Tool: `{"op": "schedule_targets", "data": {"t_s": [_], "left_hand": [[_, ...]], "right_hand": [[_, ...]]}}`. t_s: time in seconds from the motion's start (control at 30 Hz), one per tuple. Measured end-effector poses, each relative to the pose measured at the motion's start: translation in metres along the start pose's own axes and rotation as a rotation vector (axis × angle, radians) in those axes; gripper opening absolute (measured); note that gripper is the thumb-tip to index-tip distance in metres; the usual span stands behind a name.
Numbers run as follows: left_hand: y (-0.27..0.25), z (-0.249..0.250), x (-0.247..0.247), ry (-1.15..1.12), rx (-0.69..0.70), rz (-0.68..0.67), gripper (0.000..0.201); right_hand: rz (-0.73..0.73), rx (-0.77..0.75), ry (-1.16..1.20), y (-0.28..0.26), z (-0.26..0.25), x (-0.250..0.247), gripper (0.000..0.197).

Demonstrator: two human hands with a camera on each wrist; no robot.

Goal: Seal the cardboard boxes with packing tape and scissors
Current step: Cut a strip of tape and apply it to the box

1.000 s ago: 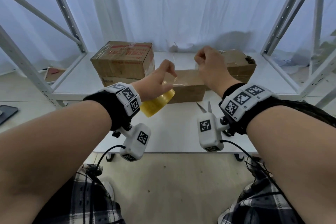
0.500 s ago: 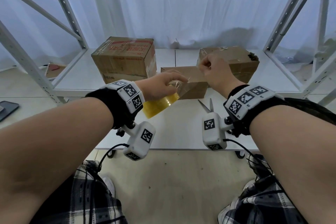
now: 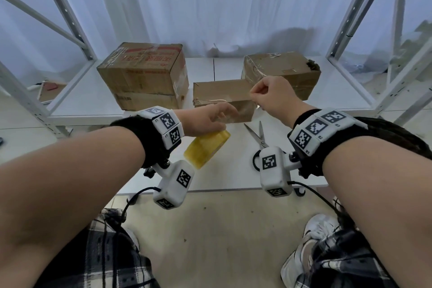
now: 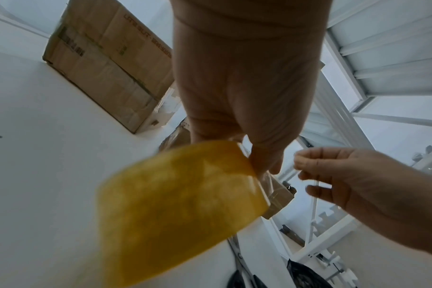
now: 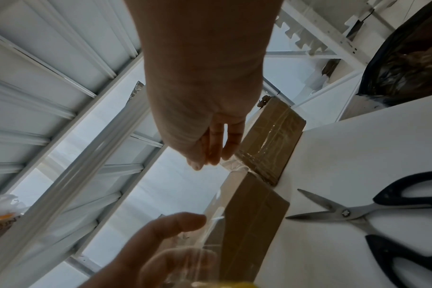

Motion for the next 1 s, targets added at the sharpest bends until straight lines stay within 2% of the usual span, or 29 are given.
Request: {"op": "schedule_targets", "data": {"t_s": [0.27,0.5,0.6,0.77,1.0], "left_hand": [[0.005,-0.011,0.012,0.105,0.023,0.042,0.052],[0.009,-0.011,0.012,0.195,0.044,0.049,0.048],[0.008,-0.01,0.017,0.115,0.045,-0.003,0.051],[0.003,-0.007,0.023,0.007,0.079,-0.041,0.059],[-0.004,-0.005,0.014,-0.136,0.076,-0.022,0.065]], "right_hand": [[0.031,-0.085,-0.114,0.008,-0.013,0.003,0.004],[0.03,-0.104,-0.113,0.01,-0.011,-0.002,0.004],[0.004,-0.102,-0.119,0.007,-0.006,-0.001,0.002],[-0.035,-0.024,-0.131,0.002,0.013,0.008,0.009],[-0.05,0.033,-0.08,0.003,0.017,0.016,0.011]]}}
Point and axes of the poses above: each hand's wrist, its own y-axis towards the middle knuckle, its own x-axis out of the palm, z = x × y, the point moved 7 cm from there along y, towards the middle knuckle, and after that the axes turned 14 degrees about -y, right-handed, at the moved point
